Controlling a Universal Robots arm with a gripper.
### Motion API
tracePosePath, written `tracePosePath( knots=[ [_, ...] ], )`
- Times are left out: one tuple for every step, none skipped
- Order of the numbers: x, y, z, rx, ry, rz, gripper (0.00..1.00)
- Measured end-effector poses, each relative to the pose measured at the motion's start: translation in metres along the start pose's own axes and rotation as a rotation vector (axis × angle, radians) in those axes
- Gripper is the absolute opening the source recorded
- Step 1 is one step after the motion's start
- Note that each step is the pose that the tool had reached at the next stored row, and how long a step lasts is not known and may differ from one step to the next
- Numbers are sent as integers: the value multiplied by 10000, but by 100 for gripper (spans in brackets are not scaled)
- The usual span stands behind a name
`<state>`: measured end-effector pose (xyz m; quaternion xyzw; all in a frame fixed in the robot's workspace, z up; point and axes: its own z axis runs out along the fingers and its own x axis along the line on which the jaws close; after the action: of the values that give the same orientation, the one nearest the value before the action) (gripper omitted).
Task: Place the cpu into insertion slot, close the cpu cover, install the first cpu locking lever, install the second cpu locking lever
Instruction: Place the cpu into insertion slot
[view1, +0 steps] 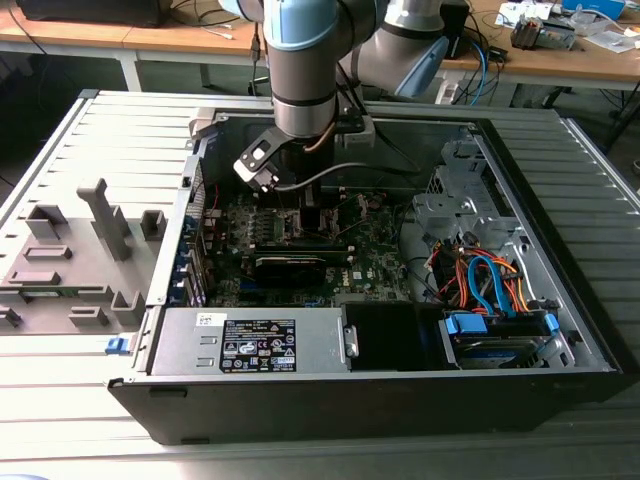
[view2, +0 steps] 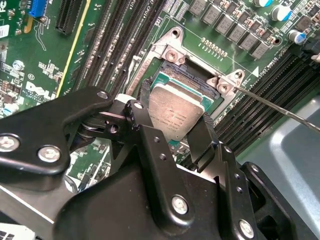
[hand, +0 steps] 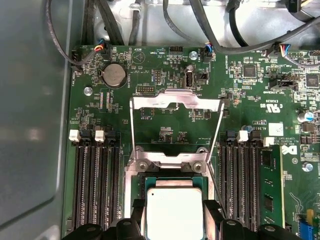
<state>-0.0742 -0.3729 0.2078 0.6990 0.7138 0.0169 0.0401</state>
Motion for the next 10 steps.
tracePosePath(
  knots=[
    [0,-1,10,0,0,0,55],
    [1,-1,17,0,0,0,55],
    [1,-2,24,0,0,0,55],
    [1,-2,28,0,-1,0,55],
    [3,-4,37,0,0,1,55],
    [5,-5,41,0,-1,0,55],
    [6,-6,44,1,-1,1,55],
    [10,-8,51,0,0,0,55],
    [13,-9,55,1,-1,0,55],
    [18,-10,59,1,-2,0,55]
  ],
)
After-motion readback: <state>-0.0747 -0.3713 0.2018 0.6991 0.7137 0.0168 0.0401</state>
